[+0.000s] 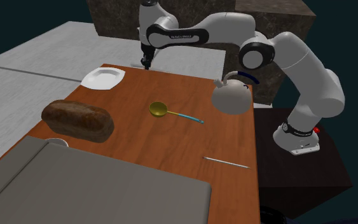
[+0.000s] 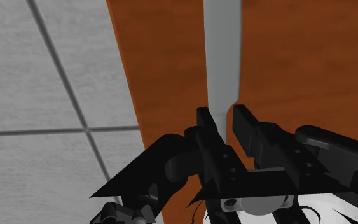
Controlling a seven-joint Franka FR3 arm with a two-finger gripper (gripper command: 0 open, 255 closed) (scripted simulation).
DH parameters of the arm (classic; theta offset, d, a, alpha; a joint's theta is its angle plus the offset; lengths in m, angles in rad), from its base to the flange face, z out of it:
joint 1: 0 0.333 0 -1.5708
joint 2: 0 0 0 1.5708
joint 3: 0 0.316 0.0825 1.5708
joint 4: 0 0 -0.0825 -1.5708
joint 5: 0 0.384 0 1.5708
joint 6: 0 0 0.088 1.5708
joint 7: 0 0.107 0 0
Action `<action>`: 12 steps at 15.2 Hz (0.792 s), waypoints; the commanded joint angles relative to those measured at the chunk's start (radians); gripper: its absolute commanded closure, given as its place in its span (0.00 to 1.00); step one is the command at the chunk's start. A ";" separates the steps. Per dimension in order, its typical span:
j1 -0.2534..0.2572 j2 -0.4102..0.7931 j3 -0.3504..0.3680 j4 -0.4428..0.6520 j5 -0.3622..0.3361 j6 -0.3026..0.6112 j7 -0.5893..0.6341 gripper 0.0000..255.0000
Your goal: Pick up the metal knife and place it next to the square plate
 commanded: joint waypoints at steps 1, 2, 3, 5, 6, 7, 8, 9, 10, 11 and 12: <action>-0.002 -0.008 0.000 -0.041 -0.001 0.033 0.005 1.00; -0.003 -0.011 0.000 -0.060 -0.002 0.049 0.007 1.00; -0.004 -0.013 0.000 -0.077 -0.003 0.064 0.009 1.00; -0.006 -0.015 0.000 -0.108 -0.004 0.092 0.013 1.00; -0.007 -0.016 0.000 -0.121 -0.005 0.105 0.014 1.00; -0.007 -0.015 -0.001 -0.134 -0.006 0.118 0.016 1.00; -0.008 -0.014 -0.001 -0.146 -0.007 0.131 0.018 1.00; -0.009 -0.013 -0.001 -0.156 -0.007 0.143 0.020 1.00; -0.009 -0.010 -0.002 -0.170 -0.008 0.159 0.022 1.00; -0.009 -0.010 -0.002 -0.170 -0.008 0.159 0.022 1.00; -0.009 -0.010 -0.002 -0.170 -0.008 0.159 0.022 1.00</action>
